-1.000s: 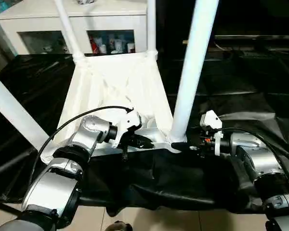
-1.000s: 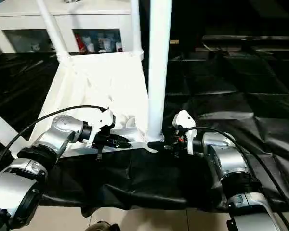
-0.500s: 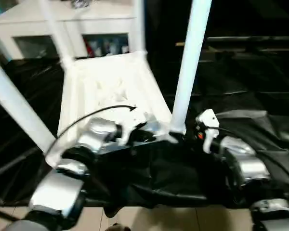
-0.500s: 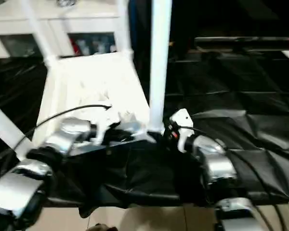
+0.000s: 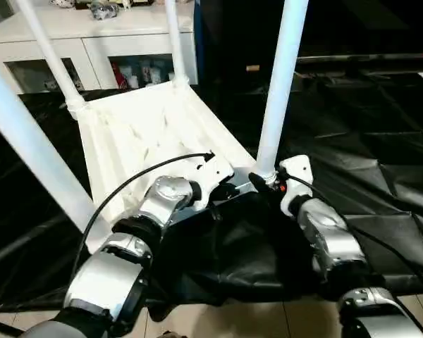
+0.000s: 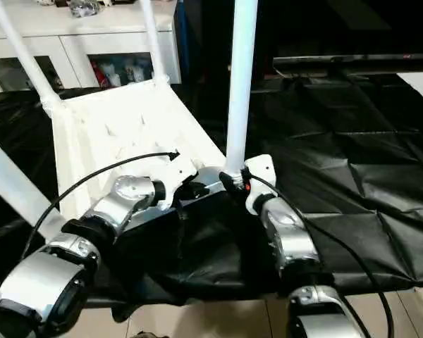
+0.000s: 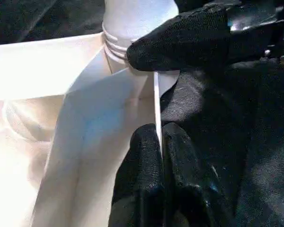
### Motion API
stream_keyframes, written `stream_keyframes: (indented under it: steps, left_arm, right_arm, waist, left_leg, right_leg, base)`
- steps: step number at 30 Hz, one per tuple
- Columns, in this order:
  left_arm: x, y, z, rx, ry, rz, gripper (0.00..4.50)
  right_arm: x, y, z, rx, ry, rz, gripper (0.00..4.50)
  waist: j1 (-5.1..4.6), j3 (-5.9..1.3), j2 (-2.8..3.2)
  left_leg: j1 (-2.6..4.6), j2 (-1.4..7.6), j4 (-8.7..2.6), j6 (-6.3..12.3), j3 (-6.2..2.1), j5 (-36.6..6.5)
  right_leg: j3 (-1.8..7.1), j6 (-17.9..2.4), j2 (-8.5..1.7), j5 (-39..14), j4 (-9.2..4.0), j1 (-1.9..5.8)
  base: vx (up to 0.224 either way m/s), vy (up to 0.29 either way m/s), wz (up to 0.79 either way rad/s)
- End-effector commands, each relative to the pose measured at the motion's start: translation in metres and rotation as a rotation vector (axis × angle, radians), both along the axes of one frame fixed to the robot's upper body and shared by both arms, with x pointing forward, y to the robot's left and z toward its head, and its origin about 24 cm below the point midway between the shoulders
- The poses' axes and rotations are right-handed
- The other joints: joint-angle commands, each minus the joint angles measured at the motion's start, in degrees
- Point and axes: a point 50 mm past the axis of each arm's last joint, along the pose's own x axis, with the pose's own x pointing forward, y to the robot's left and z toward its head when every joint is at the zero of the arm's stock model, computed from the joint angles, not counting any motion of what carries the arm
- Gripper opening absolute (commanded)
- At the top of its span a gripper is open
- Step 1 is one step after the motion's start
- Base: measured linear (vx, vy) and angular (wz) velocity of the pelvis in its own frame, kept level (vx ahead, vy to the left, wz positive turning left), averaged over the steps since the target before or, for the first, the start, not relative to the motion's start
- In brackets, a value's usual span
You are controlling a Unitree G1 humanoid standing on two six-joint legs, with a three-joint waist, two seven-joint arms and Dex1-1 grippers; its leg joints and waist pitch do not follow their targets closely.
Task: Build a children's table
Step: Rotate leg to tighten
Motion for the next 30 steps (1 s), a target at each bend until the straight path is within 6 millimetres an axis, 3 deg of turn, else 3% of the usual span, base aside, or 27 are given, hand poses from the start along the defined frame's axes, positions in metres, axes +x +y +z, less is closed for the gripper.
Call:
stream_keyframes:
  steps: [1, 3, 5, 6, 7, 8, 12, 14, 18, 20, 26, 30]
  left_arm:
    - [-0.011, -0.026, 0.009, -0.086, -0.009, -0.191, 0.00]
    - [-0.010, -0.016, 0.009, -0.076, 0.000, -0.219, 0.00]
    - [-0.011, -0.004, 0.010, -0.065, 0.016, -0.262, 0.00]
    - [-0.011, -0.002, 0.010, -0.066, 0.019, -0.271, 0.00]
    - [-0.012, 0.003, 0.010, -0.068, 0.032, -0.288, 0.00]
    - [-0.013, 0.007, 0.011, -0.074, 0.045, -0.312, 0.00]
    - [-0.015, 0.017, 0.012, -0.079, 0.084, -0.363, 0.00]
    - [-0.017, 0.023, 0.013, -0.074, 0.102, -0.387, 0.00]
    - [-0.017, 0.030, 0.013, -0.074, 0.114, -0.396, 0.00]
    - [-0.017, 0.032, 0.013, -0.073, 0.117, -0.394, 0.00]
    - [-0.017, 0.033, 0.014, -0.081, 0.120, -0.396, 0.00]
    - [-0.017, 0.032, 0.014, -0.081, 0.114, -0.387, 0.00]
  right_arm:
    - [-0.010, 0.030, 0.001, 0.015, 0.015, 0.273, 3.56]
    - [-0.012, 0.018, 0.004, -0.010, 0.015, 0.350, 3.74]
    - [-0.016, 0.002, 0.009, -0.047, 0.023, 0.428, 3.74]
    - [-0.016, 0.000, 0.010, -0.052, 0.024, 0.439, 3.74]
    - [-0.017, -0.007, 0.012, -0.064, 0.024, 0.459, 3.74]
    - [-0.017, -0.013, 0.014, -0.071, 0.029, 0.477, 3.74]
    - [-0.017, -0.023, 0.017, -0.088, 0.043, 0.514, 3.74]
    - [-0.018, -0.028, 0.020, -0.094, 0.050, 0.539, 3.74]
    - [-0.017, -0.030, 0.022, -0.082, 0.065, 0.573, 3.74]
    - [-0.017, -0.029, 0.022, -0.074, 0.071, 0.585, 3.50]
    - [-0.020, -0.027, 0.020, -0.047, 0.082, 0.609, 2.97]
    - [-0.023, -0.023, 0.016, -0.026, 0.092, 0.614, 2.75]
  waist:
    - [0.48, -3.04, -0.82]
    - [0.80, -3.37, -0.97]
    - [1.42, -3.91, -0.90]
    - [1.42, -3.91, -0.90]
    - [2.06, -4.10, -1.09]
    - [2.39, -4.01, -0.95]
    - [3.13, -4.02, -0.87]
    - [3.53, -3.86, -0.76]
    - [3.47, -3.69, -1.05]
    - [3.47, -3.66, -1.02]
    - [3.60, -3.98, -1.04]
    - [3.60, -3.96, -1.00]
  left_leg:
    - [1.26, 3.58, -4.94, 1.87, -2.19, -20.26]
    - [1.14, 3.51, -4.43, 3.80, -1.94, -16.13]
    - [0.89, 3.49, -3.45, 7.35, -1.72, -9.67]
    - [0.89, 3.49, -3.45, 7.35, -1.72, -9.67]
    - [0.54, 3.39, -2.89, 9.57, -1.64, -6.80]
    - [0.60, 3.47, -2.86, 10.02, -1.59, -6.79]
    - [0.73, 3.92, -2.98, 9.28, -1.76, -7.78]
    - [0.90, 4.16, -3.34, 7.70, -1.84, -10.15]
    - [0.84, 4.07, -3.61, 6.01, -1.80, -12.77]
    - [0.80, 4.01, -3.59, 5.79, -1.80, -12.84]
    - [0.51, 3.91, -3.05, 7.43, -1.80, -8.87]
    - [0.48, 3.85, -2.97, 7.78, -1.78, -8.92]
  right_leg:
    - [2.06, -12.41, -3.86, -10.84, -4.78, 1.48]
    - [1.93, -13.77, -3.78, -5.15, -4.20, 1.74]
    - [1.63, -15.44, -3.95, 3.71, -3.18, 1.97]
    - [1.63, -15.44, -3.95, 3.71, -3.18, 1.97]
    - [1.50, -15.89, -4.02, 7.06, -2.75, 2.05]
    - [1.45, -15.96, -4.02, 6.45, -2.80, 1.73]
    - [1.43, -15.93, -3.92, 2.84, -2.78, 1.58]
    - [1.48, -16.08, -3.80, 0.06, -2.87, 1.22]
    - [1.54, -15.92, -3.98, -2.56, -3.04, 1.21]
    - [1.57, -15.70, -4.05, -3.35, -3.12, 1.16]
    - [1.47, -15.79, -4.06, 0.71, -2.59, 1.26]
    - [1.41, -15.91, -4.01, 0.28, -2.67, 1.25]
  base:
    - [0.000, 0.000, 0.00]
    - [0.000, 0.000, 0.00]
    - [0.000, 0.000, 0.00]
    - [0.000, 0.000, 0.00]
    - [0.000, 0.000, 0.00]
    - [0.000, 0.000, 0.00]
    - [0.000, 0.000, 0.00]
    - [0.000, 0.000, 0.00]
    - [0.000, 0.000, 0.00]
    - [0.000, 0.000, 0.00]
    - [0.000, 0.000, 0.00]
    - [0.000, 0.000, 0.00]
